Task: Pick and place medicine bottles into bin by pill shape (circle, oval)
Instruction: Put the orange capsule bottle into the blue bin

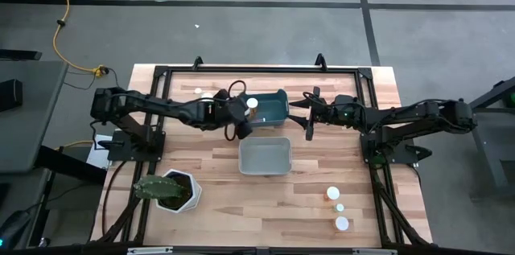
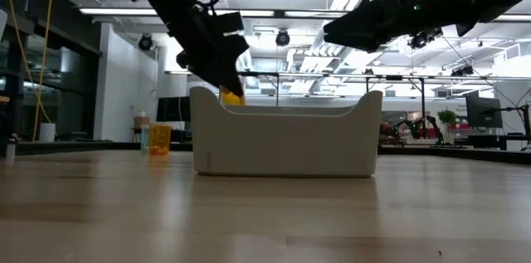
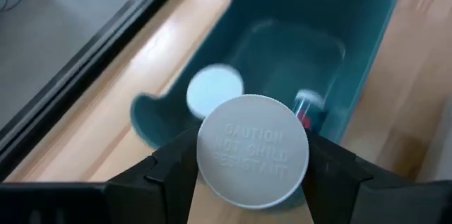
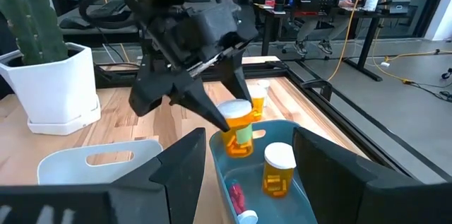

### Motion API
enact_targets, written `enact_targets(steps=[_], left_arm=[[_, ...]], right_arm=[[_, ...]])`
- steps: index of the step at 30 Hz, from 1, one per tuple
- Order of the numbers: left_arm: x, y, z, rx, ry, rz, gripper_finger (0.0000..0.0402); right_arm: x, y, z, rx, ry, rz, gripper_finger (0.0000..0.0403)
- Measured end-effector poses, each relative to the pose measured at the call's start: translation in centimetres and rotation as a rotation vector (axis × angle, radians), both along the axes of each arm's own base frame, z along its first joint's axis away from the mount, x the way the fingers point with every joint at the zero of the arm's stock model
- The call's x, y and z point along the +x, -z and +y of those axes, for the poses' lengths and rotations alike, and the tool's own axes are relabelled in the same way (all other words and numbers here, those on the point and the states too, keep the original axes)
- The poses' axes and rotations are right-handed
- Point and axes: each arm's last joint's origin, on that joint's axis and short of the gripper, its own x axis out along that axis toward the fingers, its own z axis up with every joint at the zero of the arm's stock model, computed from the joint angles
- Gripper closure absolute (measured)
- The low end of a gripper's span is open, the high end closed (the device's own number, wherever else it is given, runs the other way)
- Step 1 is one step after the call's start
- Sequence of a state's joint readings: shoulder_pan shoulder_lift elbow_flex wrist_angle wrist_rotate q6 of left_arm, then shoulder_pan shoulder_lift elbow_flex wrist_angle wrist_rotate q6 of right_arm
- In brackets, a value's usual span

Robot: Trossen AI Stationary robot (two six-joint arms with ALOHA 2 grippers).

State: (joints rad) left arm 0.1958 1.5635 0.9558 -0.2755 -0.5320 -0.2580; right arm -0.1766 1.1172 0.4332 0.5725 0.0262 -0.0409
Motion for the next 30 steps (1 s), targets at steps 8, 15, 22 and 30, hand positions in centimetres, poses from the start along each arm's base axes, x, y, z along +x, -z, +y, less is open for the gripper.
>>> enact_targets(steps=[8,15,22,30], left_arm=[[-0.23,-0.14,0.07,-0.002,-0.021,0.0,0.0201],[-0.21,-0.09,-0.02,-0.005,-0.01,0.007,0.0188],[-0.2,-0.09,-0.03,0.005,0.007,0.021,0.0174],[-0.2,-0.08,-0.02,0.016,0.012,0.03,0.0141]], right_arm=[[0.0,0.01,0.0,0.001,0.0,0.001,0.0197],[0.0,0.01,0.0,0.016,0.002,-0.002,0.0197],[0.0,0.01,0.0,0.016,0.002,-0.002,0.0197],[0.0,0.01,0.0,0.017,0.002,-0.002,0.0197]])
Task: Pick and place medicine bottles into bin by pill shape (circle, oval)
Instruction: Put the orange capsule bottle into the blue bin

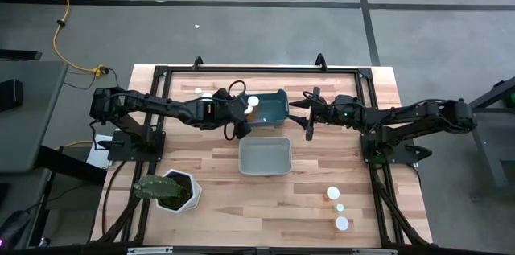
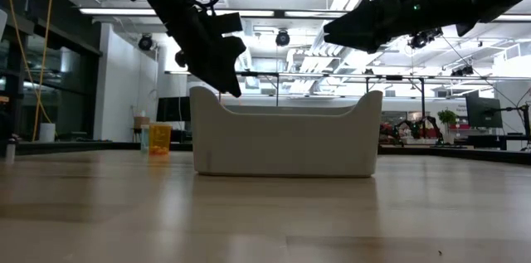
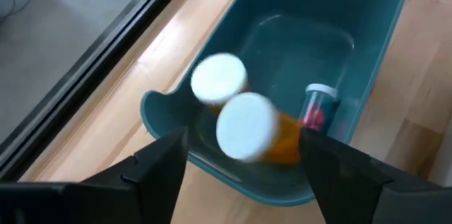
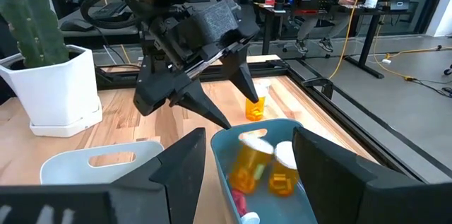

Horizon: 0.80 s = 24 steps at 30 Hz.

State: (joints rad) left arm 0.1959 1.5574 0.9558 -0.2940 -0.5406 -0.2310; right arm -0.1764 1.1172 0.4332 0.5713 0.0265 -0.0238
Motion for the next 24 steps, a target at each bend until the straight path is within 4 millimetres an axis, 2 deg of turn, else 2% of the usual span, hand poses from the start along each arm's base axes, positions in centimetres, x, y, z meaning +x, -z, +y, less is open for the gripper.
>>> enact_targets(steps=[8,11,14,17,21,24], left_arm=[[-0.3,-0.8,0.0,0.121,-0.042,0.025,0.0115],[-0.8,-2.0,-0.6,0.183,-0.059,-0.018,0.0116],[-1.9,-2.3,-1.2,0.24,-0.042,-0.126,0.0119],[-3.5,-2.4,-1.5,0.222,0.09,-0.286,0.0119],[-6.1,-3.1,-2.0,0.184,0.349,-0.511,0.0119],[-8.0,-3.3,-2.4,0.205,0.407,-0.587,0.0119]], right_arm=[[0.0,0.0,0.0,-0.001,0.0,0.0,0.0197],[0.0,0.0,0.0,-0.002,-0.001,0.0,0.0197],[0.0,0.0,0.0,-0.001,-0.001,0.002,0.0197],[0.0,0.0,0.0,-0.001,0.0,0.004,0.0197],[0.0,0.0,0.0,-0.001,-0.001,0.005,0.0197],[0.0,0.0,0.0,-0.001,-0.001,0.004,0.0197]])
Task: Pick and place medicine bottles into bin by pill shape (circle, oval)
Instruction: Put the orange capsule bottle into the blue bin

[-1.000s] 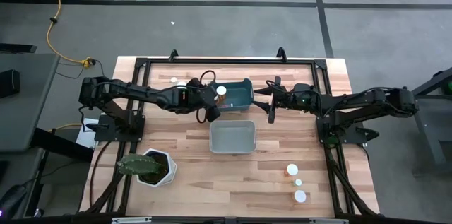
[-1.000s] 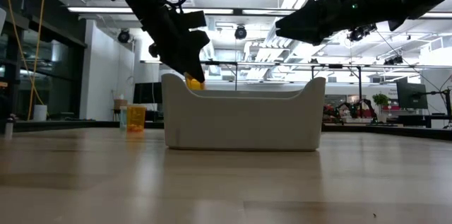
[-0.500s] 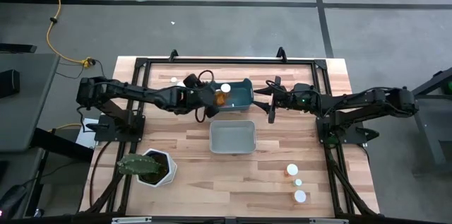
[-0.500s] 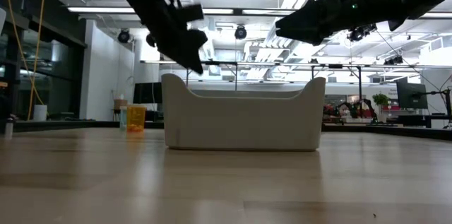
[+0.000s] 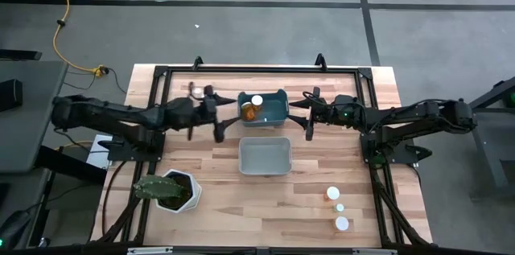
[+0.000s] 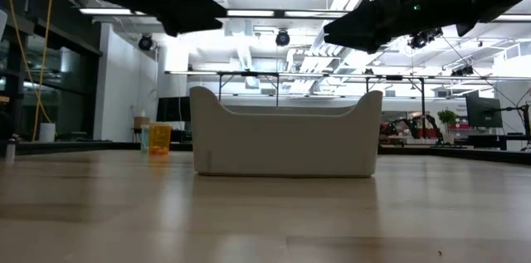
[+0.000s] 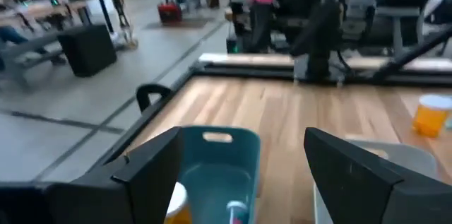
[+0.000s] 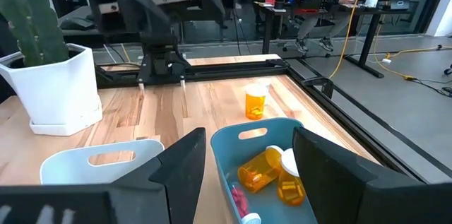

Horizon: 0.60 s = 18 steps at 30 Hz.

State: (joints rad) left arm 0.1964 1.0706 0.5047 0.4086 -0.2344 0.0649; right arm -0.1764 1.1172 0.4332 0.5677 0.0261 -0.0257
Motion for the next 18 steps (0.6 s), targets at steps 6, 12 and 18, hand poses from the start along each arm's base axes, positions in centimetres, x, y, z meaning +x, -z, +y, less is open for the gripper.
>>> enact_targets(steps=[6,12,18], left_arm=[[-2.6,-0.2,-0.3,0.025,-0.086,-0.063,0.012],[-3.1,0.2,-0.3,0.021,-0.111,-0.068,0.012],[-3.2,0.3,-0.1,0.026,-0.169,-0.059,0.012]], right_arm=[[0.0,-0.1,0.0,-0.011,-0.001,-0.006,0.0197],[0.0,-0.3,0.0,-0.029,-0.003,-0.021,0.0197],[0.0,-0.3,0.0,-0.031,-0.003,-0.023,0.0197]])
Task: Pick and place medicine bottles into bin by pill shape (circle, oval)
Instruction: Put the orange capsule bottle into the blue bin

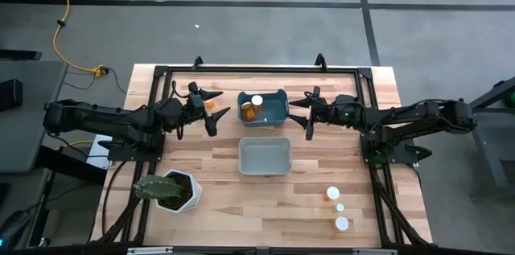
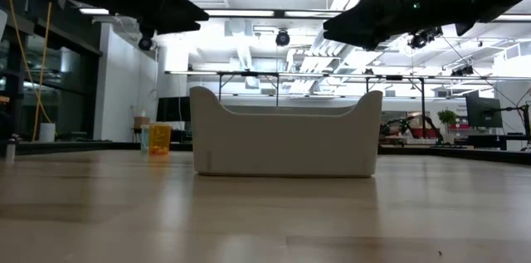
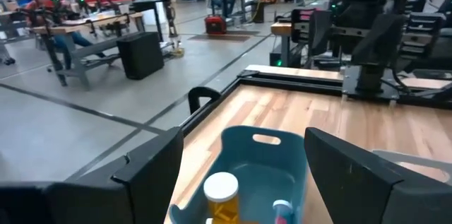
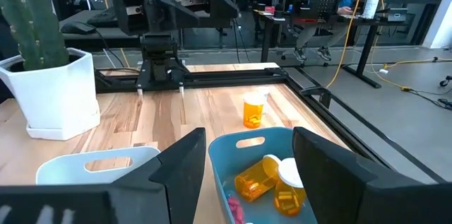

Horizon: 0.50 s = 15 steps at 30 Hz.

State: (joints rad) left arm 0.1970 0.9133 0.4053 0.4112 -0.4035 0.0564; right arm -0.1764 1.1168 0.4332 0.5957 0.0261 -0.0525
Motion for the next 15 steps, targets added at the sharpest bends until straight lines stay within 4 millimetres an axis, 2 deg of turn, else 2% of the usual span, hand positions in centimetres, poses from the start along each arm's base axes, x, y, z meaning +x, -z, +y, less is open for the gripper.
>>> enact_targets(steps=[15], left_arm=[[0.0,-0.05,0.0,0.009,0.0,0.001,0.012]], right_arm=[[0.0,0.0,0.0,0.0,0.0,0.0,0.0197]])
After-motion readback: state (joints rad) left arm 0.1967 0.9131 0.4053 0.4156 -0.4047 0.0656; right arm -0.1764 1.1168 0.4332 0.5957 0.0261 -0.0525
